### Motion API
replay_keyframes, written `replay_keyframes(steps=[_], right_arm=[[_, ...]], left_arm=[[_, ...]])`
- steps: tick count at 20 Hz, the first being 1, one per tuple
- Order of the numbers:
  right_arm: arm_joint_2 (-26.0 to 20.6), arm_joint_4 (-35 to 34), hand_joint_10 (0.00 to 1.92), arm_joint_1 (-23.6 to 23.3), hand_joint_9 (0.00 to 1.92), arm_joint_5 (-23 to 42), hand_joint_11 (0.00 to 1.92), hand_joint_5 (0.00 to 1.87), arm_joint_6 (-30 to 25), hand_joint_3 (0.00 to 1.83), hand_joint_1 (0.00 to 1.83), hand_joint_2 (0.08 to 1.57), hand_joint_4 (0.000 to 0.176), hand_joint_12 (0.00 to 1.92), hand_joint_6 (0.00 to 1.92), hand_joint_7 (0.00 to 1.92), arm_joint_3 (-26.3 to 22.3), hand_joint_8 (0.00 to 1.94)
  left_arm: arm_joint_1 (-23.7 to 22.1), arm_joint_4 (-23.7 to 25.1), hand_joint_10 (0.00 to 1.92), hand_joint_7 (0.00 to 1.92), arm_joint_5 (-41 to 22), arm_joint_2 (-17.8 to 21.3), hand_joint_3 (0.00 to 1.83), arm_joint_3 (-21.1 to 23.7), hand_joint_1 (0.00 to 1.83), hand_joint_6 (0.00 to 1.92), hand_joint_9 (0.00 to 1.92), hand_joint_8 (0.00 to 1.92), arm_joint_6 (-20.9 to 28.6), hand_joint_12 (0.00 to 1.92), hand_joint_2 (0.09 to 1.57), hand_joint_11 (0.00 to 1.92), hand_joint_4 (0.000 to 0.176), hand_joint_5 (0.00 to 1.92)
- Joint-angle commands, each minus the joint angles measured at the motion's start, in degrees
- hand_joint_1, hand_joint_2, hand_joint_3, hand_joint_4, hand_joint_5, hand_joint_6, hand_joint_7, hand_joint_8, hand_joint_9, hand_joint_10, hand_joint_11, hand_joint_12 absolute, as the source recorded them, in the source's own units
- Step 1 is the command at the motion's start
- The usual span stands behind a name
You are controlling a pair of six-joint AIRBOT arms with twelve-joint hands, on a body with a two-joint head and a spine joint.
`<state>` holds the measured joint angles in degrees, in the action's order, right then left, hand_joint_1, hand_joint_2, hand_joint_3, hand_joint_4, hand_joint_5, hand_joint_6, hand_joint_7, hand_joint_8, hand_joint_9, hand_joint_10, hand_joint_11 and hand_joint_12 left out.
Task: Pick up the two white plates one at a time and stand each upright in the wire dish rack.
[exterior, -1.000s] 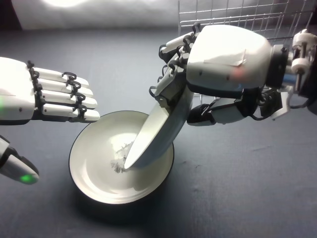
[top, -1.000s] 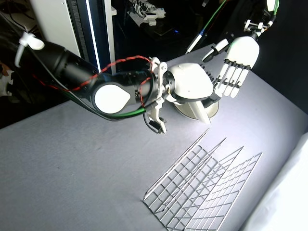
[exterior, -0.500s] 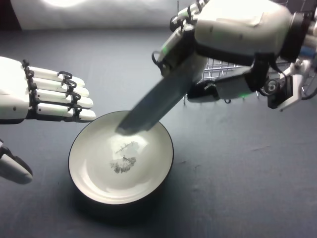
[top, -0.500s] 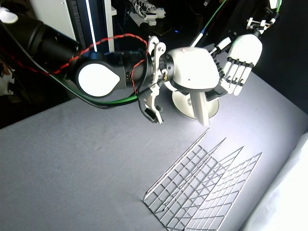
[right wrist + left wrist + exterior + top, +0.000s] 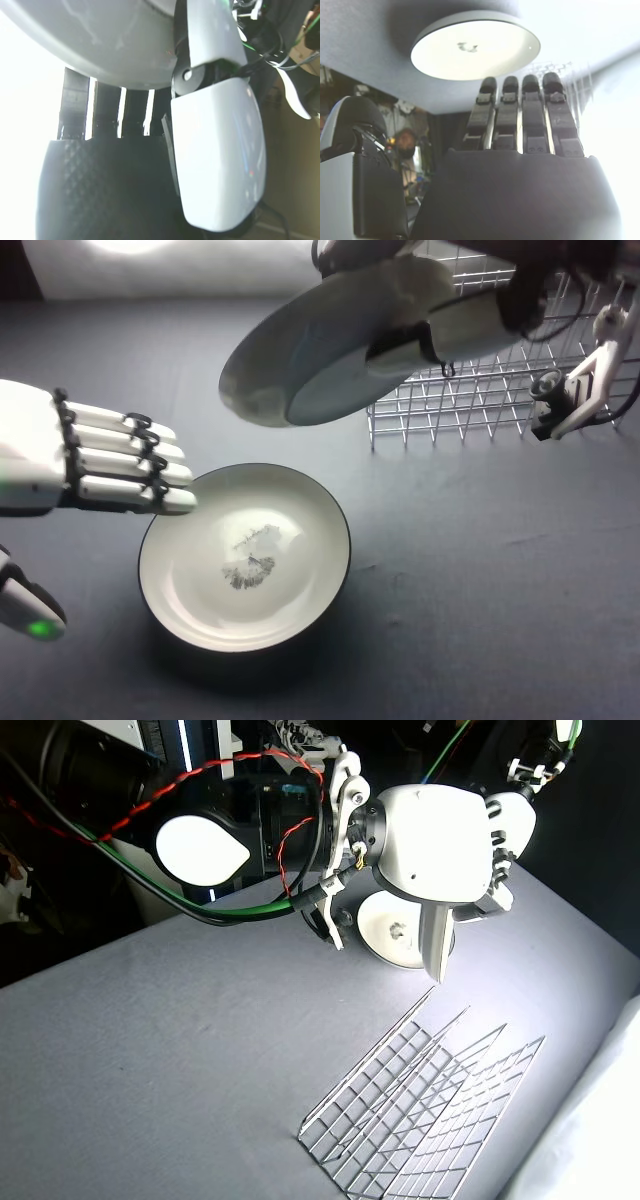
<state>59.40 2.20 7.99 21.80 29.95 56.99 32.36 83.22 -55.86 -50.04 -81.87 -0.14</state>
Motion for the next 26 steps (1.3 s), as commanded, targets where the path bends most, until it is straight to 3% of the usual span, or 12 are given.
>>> replay_keyframes(steps=[1,3,5,6,9,12,13,14,17,23,25,26], right_arm=[[-0.46,-2.72,1.09,-1.75,0.97,7.09,0.55,1.0,-0.56,0.0,1.39,1.07,0.0,1.71,0.88,1.14,-0.2,0.86],[-0.62,-6.73,1.01,-3.22,1.01,4.47,0.55,1.0,-0.31,0.0,1.39,1.06,0.0,1.66,0.9,1.17,-0.03,0.78],[-0.62,-9.01,1.1,-4.02,0.95,3.24,0.6,0.96,-0.28,0.0,1.39,1.07,0.0,1.65,0.93,1.16,0.4,0.79],[-0.63,-9.97,1.1,-4.35,1.0,2.73,0.64,1.0,-0.28,0.0,1.39,1.06,0.0,1.64,0.83,1.18,0.58,0.76],[-0.82,-12.96,1.15,-5.63,0.95,0.98,0.39,1.02,-0.3,0.0,1.26,1.07,0.0,1.82,0.85,1.12,1.75,0.94],[-1.14,-14.29,1.1,-6.38,0.97,-0.07,0.73,0.93,-0.26,0.0,1.39,1.08,0.0,1.5,1.03,1.16,3.47,0.71],[-1.28,-14.69,1.02,-6.67,1.02,-0.68,0.64,1.05,-0.23,0.0,1.28,1.06,0.0,1.6,0.82,1.18,4.13,0.78],[-1.29,-15.0,0.99,-6.97,1.01,-0.96,0.5,1.07,-0.2,0.0,1.25,1.06,0.0,1.7,0.82,1.16,5.02,0.8],[-1.54,-15.67,1.08,-7.95,1.02,-1.66,0.56,0.99,-0.12,0.0,1.25,1.08,0.0,1.74,0.89,1.12,6.76,0.94],[-3.65,-15.75,1.07,-7.9,1.04,-3.12,0.51,1.0,-0.02,0.0,1.26,1.08,0.0,1.7,0.86,1.12,9.75,0.94],[-3.99,-15.74,1.12,-7.22,1.0,-3.12,0.58,0.95,0.01,0.0,1.38,1.08,0.0,1.65,0.94,1.11,10.58,0.85],[-4.05,-15.74,1.04,-6.89,1.01,-3.05,0.51,1.0,0.08,0.0,1.28,1.08,0.0,1.68,0.88,1.13,10.93,0.88]], left_arm=[[-0.82,-2.62,0.0,0.01,-1.61,0.03,0.0,0.14,0.0,0.0,0.02,0.0,0.28,0.02,1.04,0.06,0.0,0.01],[-0.7,-2.05,0.01,0.03,-0.86,-0.41,0.0,0.76,0.0,0.01,0.04,0.01,0.29,0.02,1.05,0.07,0.0,0.03],[-0.46,-1.88,0.0,0.06,-0.21,-0.77,0.0,1.26,0.0,0.0,0.06,0.0,0.29,0.03,1.08,0.09,0.0,0.08],[-0.46,-1.86,0.0,0.06,0.04,-0.9,0.0,1.4,0.0,0.0,0.06,0.0,0.4,0.03,1.06,0.09,0.0,0.07],[-0.58,-1.84,0.0,0.01,0.27,-1.4,0.0,1.61,0.0,0.0,0.03,0.0,1.6,0.01,1.05,0.05,0.0,0.02],[-1.1,-1.05,0.01,0.05,0.65,-1.78,0.0,1.61,0.0,0.02,0.05,0.01,2.82,0.02,1.07,0.08,0.0,0.06],[-1.15,-0.95,0.0,0.04,0.68,-1.83,0.0,1.66,0.0,0.01,0.04,0.01,2.97,0.02,1.06,0.07,0.0,0.05],[-1.14,-0.88,0.0,0.01,0.67,-1.83,0.0,1.7,0.0,0.0,0.02,0.0,2.98,0.01,1.05,0.05,0.0,0.03],[-1.03,-0.76,0.0,0.0,0.67,-1.86,0.0,1.71,0.0,0.0,0.0,0.0,2.98,0.0,1.04,0.03,0.0,0.0],[-1.02,0.04,0.0,0.0,1.34,-2.21,0.0,1.61,0.0,0.0,0.01,0.0,2.97,0.01,1.04,0.05,0.0,0.0],[-0.65,0.41,0.01,0.02,1.75,-2.42,0.0,1.61,0.0,0.0,0.02,0.01,2.95,0.02,1.05,0.07,0.0,0.01],[-0.32,0.44,0.0,0.0,1.92,-2.54,0.0,1.61,0.0,0.0,0.01,0.0,2.82,0.01,1.05,0.04,0.0,0.0]])
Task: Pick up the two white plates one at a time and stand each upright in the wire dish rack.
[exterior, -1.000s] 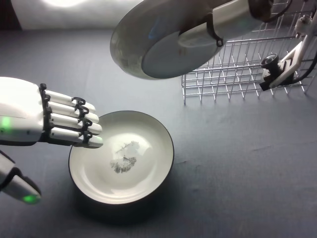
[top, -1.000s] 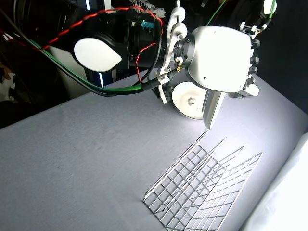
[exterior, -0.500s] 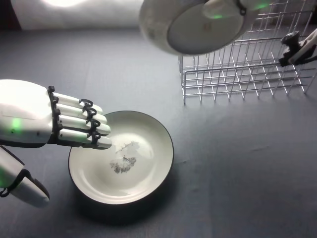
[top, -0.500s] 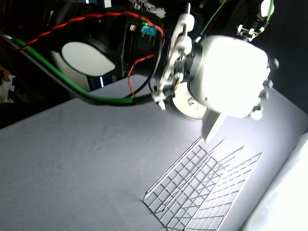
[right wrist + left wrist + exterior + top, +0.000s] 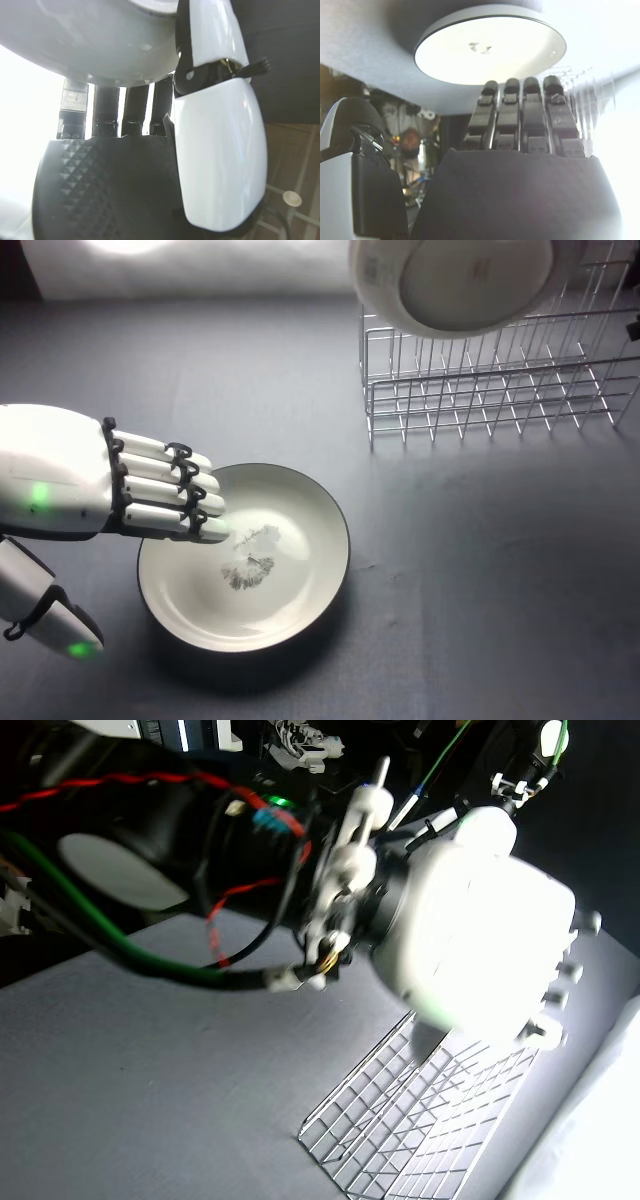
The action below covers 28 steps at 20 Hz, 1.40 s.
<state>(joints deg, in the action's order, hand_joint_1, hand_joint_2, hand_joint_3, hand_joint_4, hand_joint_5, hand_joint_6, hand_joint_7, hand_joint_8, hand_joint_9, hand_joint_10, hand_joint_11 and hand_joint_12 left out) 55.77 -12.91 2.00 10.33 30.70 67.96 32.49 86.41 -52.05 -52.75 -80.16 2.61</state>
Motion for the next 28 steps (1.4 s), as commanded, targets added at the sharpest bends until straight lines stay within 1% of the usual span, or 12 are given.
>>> replay_keyframes(steps=[1,5,9,10,11,13,17,20,22,24,26,28], right_arm=[[-0.44,-0.63,1.04,-0.79,1.01,8.44,0.51,0.98,-0.66,0.0,1.26,1.08,0.0,1.74,0.9,1.12,0.43,0.92],[-0.44,-0.64,1.07,-0.69,0.99,8.45,0.53,1.0,-0.84,0.0,1.38,1.06,0.0,1.71,0.89,1.15,1.8,0.8],[-0.44,-0.92,1.03,-2.51,1.01,8.27,0.62,1.0,-1.12,0.0,1.24,1.08,0.0,1.68,0.91,1.12,1.78,0.89],[-0.47,-1.07,1.01,-3.2,0.98,8.13,0.38,1.02,-1.13,0.0,1.24,1.07,0.0,1.73,0.87,1.13,1.79,0.87],[-0.51,-1.21,1.01,-3.76,0.96,7.92,0.31,1.02,-1.1,0.0,1.24,1.07,0.003,1.77,0.89,1.12,1.79,0.87],[-0.68,-1.24,1.06,-4.15,1.01,7.81,0.6,1.0,-1.07,0.0,1.25,1.08,0.0,1.74,0.88,1.12,1.82,0.92],[-1.07,-1.23,1.01,-3.76,1.04,7.78,0.66,1.01,-0.97,0.0,1.25,1.08,0.0,1.67,0.87,1.13,2.73,0.89],[-1.76,-1.23,0.96,-2.1,1.04,7.87,0.6,1.01,-0.85,0.0,1.25,1.07,0.0,1.65,0.88,1.14,3.25,0.86],[-2.05,-1.23,1.1,-0.35,1.01,8.58,0.64,1.0,-0.8,0.0,1.38,1.06,0.0,1.64,0.84,1.14,3.49,0.82],[-2.21,-1.23,1.01,1.55,1.02,9.45,0.6,0.99,-0.8,0.0,1.26,1.08,0.0,1.66,0.9,1.13,3.87,0.9],[-2.2,-1.23,1.04,3.08,1.04,10.01,0.64,1.0,-0.82,0.0,1.38,1.06,0.0,1.63,0.86,1.18,4.26,0.74],[-2.18,-1.23,1.1,4.57,1.0,10.49,0.47,1.04,-0.82,0.0,1.28,1.06,0.0,1.75,0.79,1.14,4.46,0.89]], left_arm=[[0.32,-2.75,0.0,0.0,-1.39,-0.07,0.0,-0.09,0.0,0.0,0.0,0.0,-0.57,0.0,1.04,0.03,0.0,0.0],[1.93,-2.73,0.0,0.0,0.3,-1.24,0.0,-1.0,0.0,0.0,0.01,0.0,-1.32,0.01,1.05,0.04,0.0,0.0],[2.0,-2.73,0.0,0.0,1.18,-1.52,0.0,-1.03,0.0,0.0,0.0,0.0,-1.8,0.0,1.05,0.03,0.0,0.0],[2.02,-2.73,0.0,0.0,1.45,-1.53,0.0,-1.04,0.0,0.0,0.0,0.0,-2.1,0.0,1.04,0.02,0.0,0.0],[1.97,-2.74,0.0,0.0,1.56,-1.57,0.0,-1.18,0.0,0.0,0.0,0.0,-2.25,0.01,1.05,0.03,0.0,0.0],[1.96,-2.74,0.0,0.0,1.7,-1.66,0.0,-1.4,0.0,0.0,0.0,0.0,-2.47,0.01,1.05,0.03,0.0,0.0],[2.23,-2.74,0.0,0.0,1.7,-1.81,0.0,-2.14,0.0,0.0,0.01,0.0,-2.88,0.01,1.04,0.05,0.0,0.0],[2.28,-2.75,0.0,0.0,1.74,-1.9,0.0,-2.51,0.0,0.0,0.0,0.0,-2.88,0.01,1.04,0.04,0.0,0.0],[2.4,-2.75,0.0,0.01,1.74,-1.91,0.0,-2.55,0.0,0.0,0.01,0.0,-2.93,0.01,1.04,0.04,0.0,0.0],[2.44,-2.75,0.0,0.0,1.74,-1.91,0.0,-2.65,0.0,0.0,0.0,0.0,-2.95,0.01,1.05,0.03,0.0,0.0],[2.47,-2.75,0.0,0.0,1.74,-1.99,0.0,-2.77,0.0,0.0,0.01,0.0,-2.96,0.01,1.04,0.03,0.0,0.0],[2.45,-2.75,0.01,0.0,1.7,-2.19,0.0,-2.91,0.0,0.0,0.01,0.0,-2.96,0.01,1.03,0.05,0.0,0.0]])
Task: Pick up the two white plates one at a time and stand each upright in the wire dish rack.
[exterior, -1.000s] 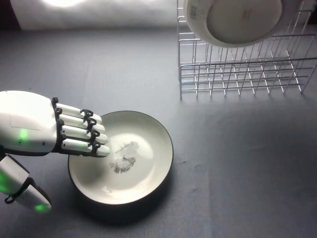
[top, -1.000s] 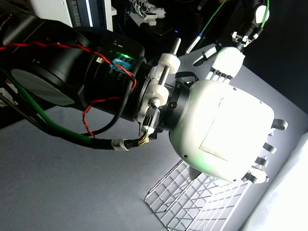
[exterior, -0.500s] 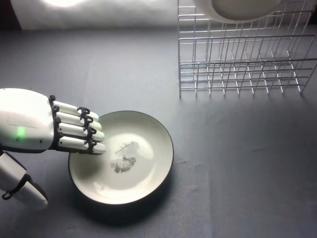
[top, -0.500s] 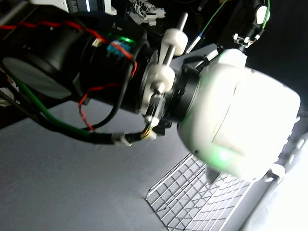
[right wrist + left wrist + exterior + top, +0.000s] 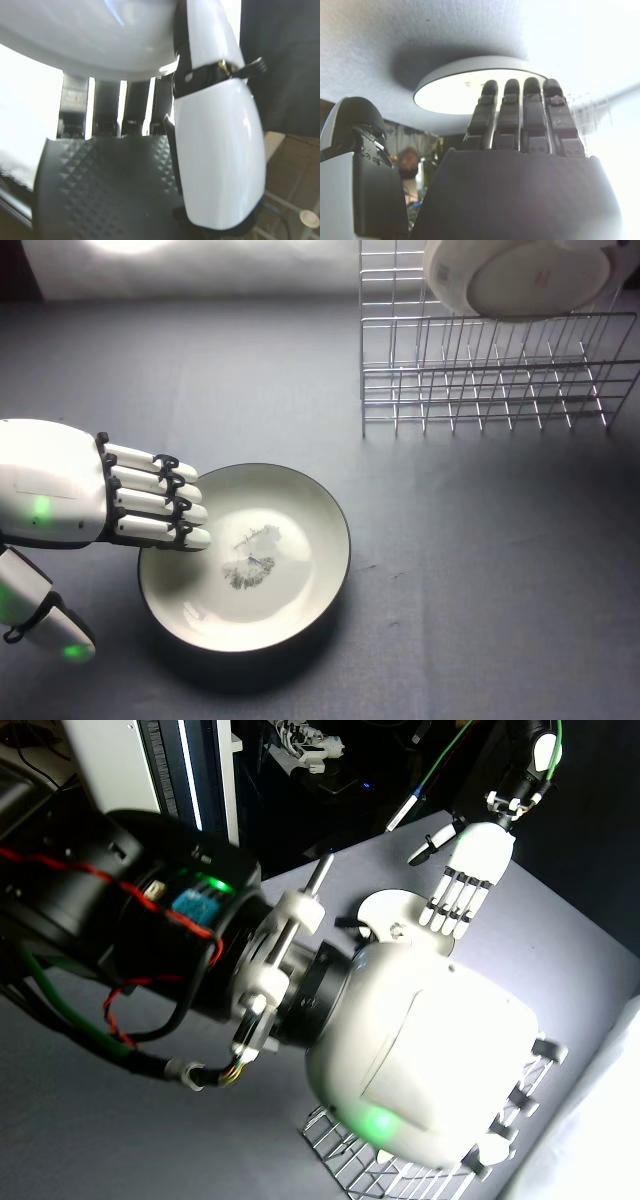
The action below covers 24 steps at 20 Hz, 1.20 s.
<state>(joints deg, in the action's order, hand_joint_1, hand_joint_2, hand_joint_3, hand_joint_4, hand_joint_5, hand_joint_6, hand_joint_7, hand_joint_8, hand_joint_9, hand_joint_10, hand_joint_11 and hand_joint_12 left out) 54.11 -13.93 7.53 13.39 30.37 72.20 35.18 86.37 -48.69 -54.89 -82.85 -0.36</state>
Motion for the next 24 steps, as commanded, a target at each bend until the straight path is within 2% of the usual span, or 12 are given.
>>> replay_keyframes(steps=[1,4,7,10,13,18,19,20,21,22,23,24], right_arm=[[-0.48,-0.21,1.09,0.0,0.99,7.98,0.5,1.02,-0.5,0.0,1.26,1.07,0.0,1.74,0.83,1.12,0.34,0.93],[-0.25,-0.21,1.11,3.36,1.03,9.71,0.64,1.05,-0.5,0.0,1.27,1.07,0.0,1.72,0.73,1.13,0.88,0.97],[0.15,-0.21,1.01,6.12,1.01,10.89,0.63,1.01,-0.5,0.0,1.26,1.08,0.0,1.69,0.81,1.12,1.8,0.95],[0.89,-0.21,1.09,7.71,0.88,11.7,0.53,0.96,-0.5,0.0,1.25,1.1,0.0,1.77,0.87,1.07,3.32,1.04],[1.71,-0.21,0.84,7.91,0.86,11.96,0.44,0.92,-0.49,0.0,1.22,1.1,0.0,1.69,1.01,1.09,4.86,0.89],[2.62,1.74,0.71,8.46,0.84,12.11,0.27,0.89,-0.4,0.0,1.22,1.12,0.0,1.71,1.07,1.06,6.16,0.9],[2.67,1.87,0.66,8.64,0.85,12.11,0.27,0.95,-0.39,0.0,1.14,1.11,0.0,1.67,1.01,1.0,6.16,0.54],[2.68,2.13,0.59,9.03,0.83,12.1,0.26,0.84,-0.39,0.0,1.14,1.04,0.0,1.63,0.59,0.98,6.16,0.33],[2.68,2.35,0.51,9.34,0.76,12.1,0.15,0.82,-0.39,0.0,1.14,1.02,0.0,1.6,0.34,0.95,6.16,0.17],[2.68,2.46,0.43,9.67,0.75,12.1,0.13,0.83,-0.39,0.0,1.15,1.0,0.0,1.57,0.21,0.93,6.16,0.08],[2.68,2.47,0.25,9.91,0.71,12.17,0.14,0.77,-0.37,0.0,1.15,0.97,0.0,1.39,0.06,0.83,6.16,0.0],[2.68,2.5,0.25,9.95,0.71,12.17,0.14,0.77,-0.37,0.0,1.15,0.97,0.0,1.39,0.06,0.83,6.16,0.0]], left_arm=[[-0.24,-2.7,0.0,0.0,-1.71,-0.14,0.0,-0.32,0.0,0.0,0.01,0.0,0.02,0.01,1.04,0.04,0.0,0.0],[-0.24,-2.7,0.0,0.0,-1.8,-0.25,0.0,-0.45,0.0,0.0,0.0,0.0,0.02,0.0,1.03,0.02,0.0,0.0],[-0.24,-2.7,0.0,0.0,-1.84,-0.25,0.0,-0.48,0.0,0.0,0.01,0.0,0.02,0.01,1.03,0.04,0.0,0.0],[-0.24,-2.7,0.01,0.01,-1.84,-0.25,0.0,-0.43,0.0,0.0,0.02,0.0,0.02,0.02,1.05,0.05,0.0,0.01],[-0.24,-2.7,0.0,0.0,-1.84,-0.25,0.0,-0.4,0.0,0.0,0.0,0.0,0.02,0.01,1.04,0.03,0.0,0.0],[-0.25,-2.7,0.0,0.0,-1.84,-0.25,0.0,-0.4,0.0,0.0,0.0,0.0,0.02,0.01,1.04,0.03,0.0,0.0],[-0.25,-2.7,0.0,0.0,-1.84,-0.25,0.0,-0.4,0.0,0.0,0.0,0.0,0.02,0.01,1.04,0.02,0.0,0.0],[-0.25,-2.7,0.01,0.01,-1.83,-0.25,0.0,-0.4,0.0,0.0,0.01,0.0,0.02,0.02,1.04,0.04,0.0,0.0],[-0.25,-2.7,0.01,0.0,-1.83,-0.25,0.0,-0.41,0.0,0.0,0.01,0.0,0.02,0.02,1.04,0.05,0.0,0.0],[-0.25,-2.7,0.0,0.0,-1.83,-0.25,0.0,-0.42,0.0,0.0,0.01,0.0,0.02,0.02,1.04,0.05,0.0,0.0],[-0.25,-2.7,0.0,0.0,-1.83,-0.25,0.0,-0.45,0.0,0.0,0.0,0.0,0.02,0.01,1.04,0.03,0.0,0.0],[-0.25,-2.7,0.0,0.0,-1.83,-0.25,0.0,-0.47,0.0,0.0,0.0,0.0,0.02,0.01,1.04,0.03,0.0,0.0]])
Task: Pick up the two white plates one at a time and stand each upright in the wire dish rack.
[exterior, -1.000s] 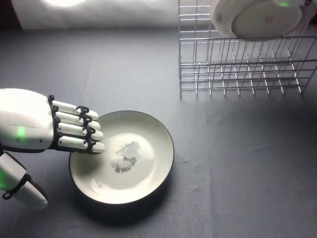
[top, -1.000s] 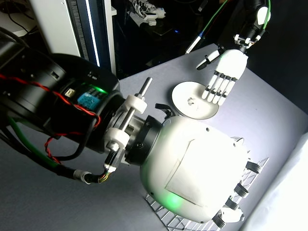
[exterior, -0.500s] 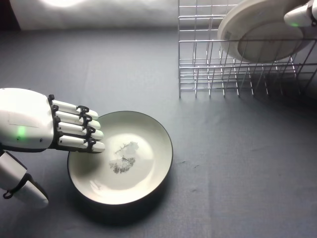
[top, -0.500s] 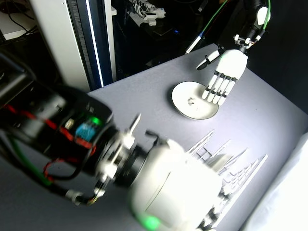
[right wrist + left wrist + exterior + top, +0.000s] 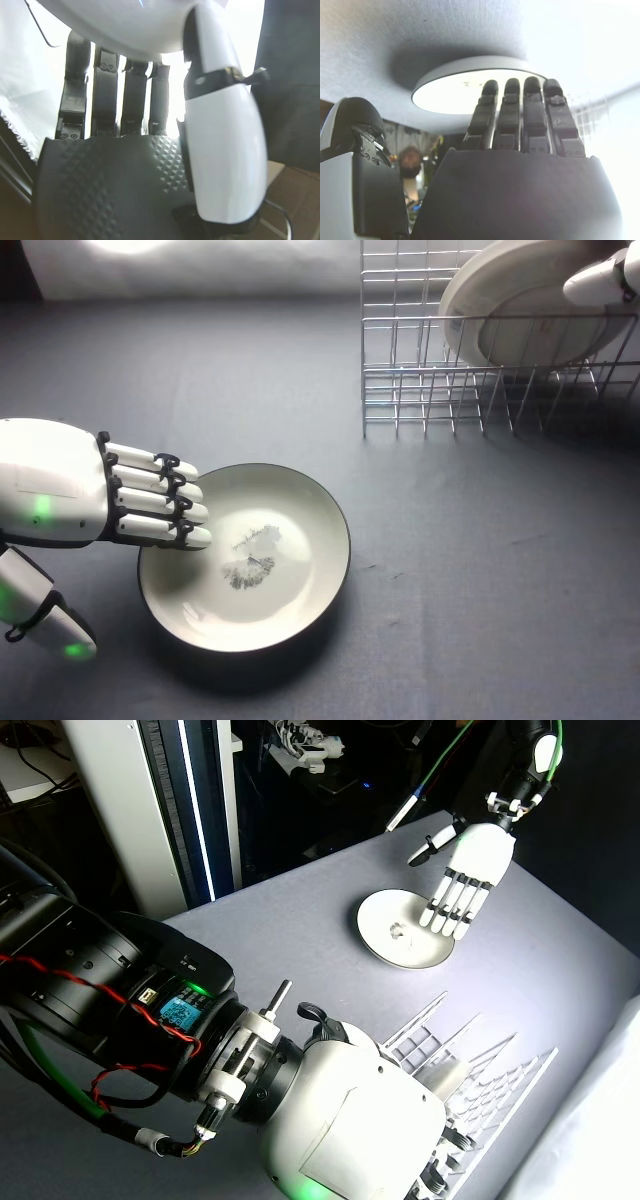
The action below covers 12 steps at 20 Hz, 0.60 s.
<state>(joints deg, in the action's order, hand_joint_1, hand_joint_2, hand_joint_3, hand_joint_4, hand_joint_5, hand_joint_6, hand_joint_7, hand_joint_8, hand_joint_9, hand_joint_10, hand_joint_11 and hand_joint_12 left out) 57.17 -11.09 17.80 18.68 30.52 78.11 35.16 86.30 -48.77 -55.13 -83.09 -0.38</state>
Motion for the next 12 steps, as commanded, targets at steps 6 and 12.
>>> replay_keyframes(steps=[6,12], right_arm=[[-0.54,1.16,0.05,-1.37,0.45,8.41,0.0,0.43,-0.51,0.0,1.18,0.95,0.0,1.27,0.0,0.47,-0.14,0.0],[-2.31,9.28,0.0,-5.09,0.0,9.94,0.0,0.0,-0.56,0.0,1.09,0.74,0.0,0.0,0.0,0.0,-6.26,0.0]], left_arm=[[-0.03,-2.63,0.01,0.03,-1.54,0.09,0.01,-0.2,0.0,0.01,0.04,0.01,0.05,0.02,1.06,0.06,0.0,0.03],[0.26,-2.63,0.0,0.0,-1.42,0.08,0.0,-0.18,0.0,0.0,0.0,0.0,0.13,0.01,1.03,0.03,0.0,0.0]])
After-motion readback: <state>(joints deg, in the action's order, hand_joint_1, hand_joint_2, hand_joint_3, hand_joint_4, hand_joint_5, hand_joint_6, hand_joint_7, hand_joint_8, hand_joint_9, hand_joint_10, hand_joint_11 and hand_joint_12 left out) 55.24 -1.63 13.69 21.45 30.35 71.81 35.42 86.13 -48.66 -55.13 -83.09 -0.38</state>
